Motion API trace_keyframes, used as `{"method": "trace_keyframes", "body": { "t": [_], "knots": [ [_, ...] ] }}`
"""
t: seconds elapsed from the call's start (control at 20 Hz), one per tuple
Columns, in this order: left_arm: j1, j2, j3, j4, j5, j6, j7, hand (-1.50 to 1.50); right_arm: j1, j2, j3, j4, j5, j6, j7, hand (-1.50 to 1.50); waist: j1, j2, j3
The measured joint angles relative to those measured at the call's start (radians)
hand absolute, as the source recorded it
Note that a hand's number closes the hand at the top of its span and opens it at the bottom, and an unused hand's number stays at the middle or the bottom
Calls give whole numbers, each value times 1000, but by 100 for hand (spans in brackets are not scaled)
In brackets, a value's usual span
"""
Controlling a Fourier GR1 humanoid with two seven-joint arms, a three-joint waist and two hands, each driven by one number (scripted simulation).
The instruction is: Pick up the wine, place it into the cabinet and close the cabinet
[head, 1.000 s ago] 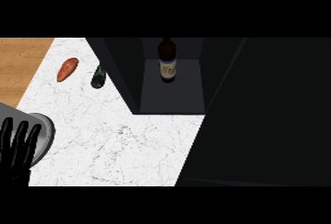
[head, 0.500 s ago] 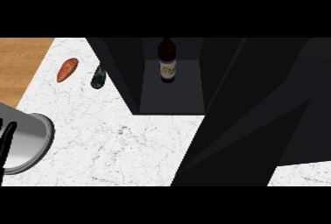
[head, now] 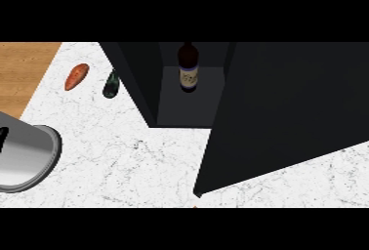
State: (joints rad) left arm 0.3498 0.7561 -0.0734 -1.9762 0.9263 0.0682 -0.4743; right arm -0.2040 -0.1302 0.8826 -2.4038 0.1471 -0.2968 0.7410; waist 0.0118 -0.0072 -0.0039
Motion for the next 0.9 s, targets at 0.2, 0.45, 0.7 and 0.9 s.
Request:
{"method": "trace_keyframes", "body": {
  "t": [0.2, 0.45, 0.7, 0.9],
  "knots": [
    [-9, -6, 5, -7, 17, -12, 27, -150, -97, -43, 21, 14, 8, -74, 23, 150, 6, 2, 0],
    [-36, -21, 6, 4, 20, -22, 44, -150, -204, -82, 35, 38, -44, -152, 41, 150, 17, 6, 0],
    [-79, -35, -8, 4, 15, -4, 71, -150, -335, -65, -12, 108, -138, -204, 29, 150, 27, 11, 0],
    [-91, -54, -22, -3, 1, 12, 79, -150, -524, 46, -91, 299, -201, -238, 8, 150, 37, 12, 1]
  ]
}}
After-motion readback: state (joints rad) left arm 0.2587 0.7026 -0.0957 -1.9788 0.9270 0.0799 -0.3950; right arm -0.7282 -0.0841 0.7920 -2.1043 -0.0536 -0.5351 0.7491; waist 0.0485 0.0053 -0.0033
